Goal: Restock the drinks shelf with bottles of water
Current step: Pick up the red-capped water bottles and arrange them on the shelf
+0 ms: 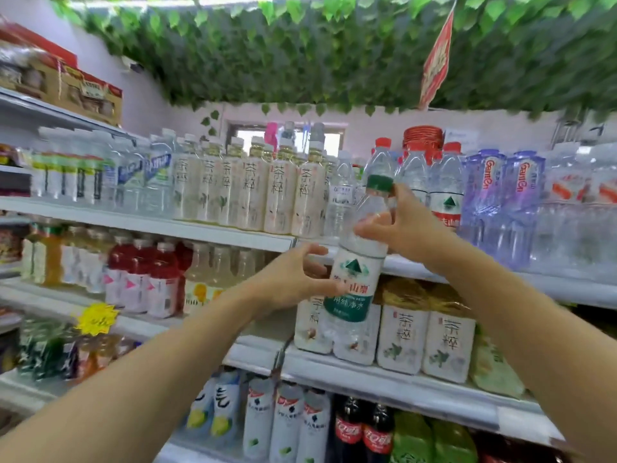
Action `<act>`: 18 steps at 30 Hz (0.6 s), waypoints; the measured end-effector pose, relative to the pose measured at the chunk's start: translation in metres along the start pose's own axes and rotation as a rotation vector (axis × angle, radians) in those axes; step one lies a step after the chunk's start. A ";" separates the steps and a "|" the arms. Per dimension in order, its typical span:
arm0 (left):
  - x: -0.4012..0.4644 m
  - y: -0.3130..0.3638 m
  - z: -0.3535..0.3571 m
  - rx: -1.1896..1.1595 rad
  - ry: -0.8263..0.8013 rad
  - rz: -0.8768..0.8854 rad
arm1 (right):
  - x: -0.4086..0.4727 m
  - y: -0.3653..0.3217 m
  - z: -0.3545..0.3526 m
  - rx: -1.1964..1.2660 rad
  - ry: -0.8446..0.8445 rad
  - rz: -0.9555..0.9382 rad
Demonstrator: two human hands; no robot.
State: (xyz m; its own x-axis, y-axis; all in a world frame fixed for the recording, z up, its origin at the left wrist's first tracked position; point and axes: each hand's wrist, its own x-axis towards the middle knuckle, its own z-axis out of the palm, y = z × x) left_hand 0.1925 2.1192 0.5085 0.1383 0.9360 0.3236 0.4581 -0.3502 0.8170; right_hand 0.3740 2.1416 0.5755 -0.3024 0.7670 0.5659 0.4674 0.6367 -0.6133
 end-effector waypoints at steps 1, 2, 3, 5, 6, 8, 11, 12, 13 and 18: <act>0.005 -0.002 -0.015 0.023 0.017 0.001 | 0.011 -0.006 0.000 0.014 0.019 -0.007; 0.010 -0.004 -0.029 0.048 0.035 0.006 | 0.021 -0.012 0.000 0.014 0.042 -0.020; 0.017 -0.007 -0.041 0.070 0.055 0.015 | 0.033 -0.015 -0.001 0.000 0.069 -0.032; 0.030 -0.015 -0.061 0.104 0.103 0.036 | 0.058 -0.020 -0.003 -0.049 0.134 -0.024; 0.037 -0.018 -0.069 0.113 0.122 0.043 | 0.070 -0.023 -0.005 -0.077 0.167 -0.013; 0.050 -0.025 -0.078 0.121 0.139 0.053 | 0.090 -0.026 -0.007 -0.114 0.231 -0.001; 0.072 -0.033 -0.083 0.179 0.170 0.079 | 0.117 -0.030 -0.007 -0.147 0.295 -0.018; 0.079 -0.034 -0.083 0.195 0.178 0.087 | 0.125 -0.029 -0.007 -0.153 0.307 -0.022; 0.087 -0.035 -0.082 0.205 0.180 0.096 | 0.133 -0.029 -0.006 -0.152 0.316 -0.021; 0.119 -0.038 -0.072 0.249 0.197 0.152 | 0.168 -0.023 0.002 -0.187 0.350 -0.027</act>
State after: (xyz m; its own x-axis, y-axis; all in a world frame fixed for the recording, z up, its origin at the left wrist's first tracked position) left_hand 0.1287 2.2408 0.5504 0.0600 0.8407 0.5381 0.6489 -0.4425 0.6190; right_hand 0.3112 2.2564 0.6837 -0.0305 0.6566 0.7536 0.6164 0.6059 -0.5029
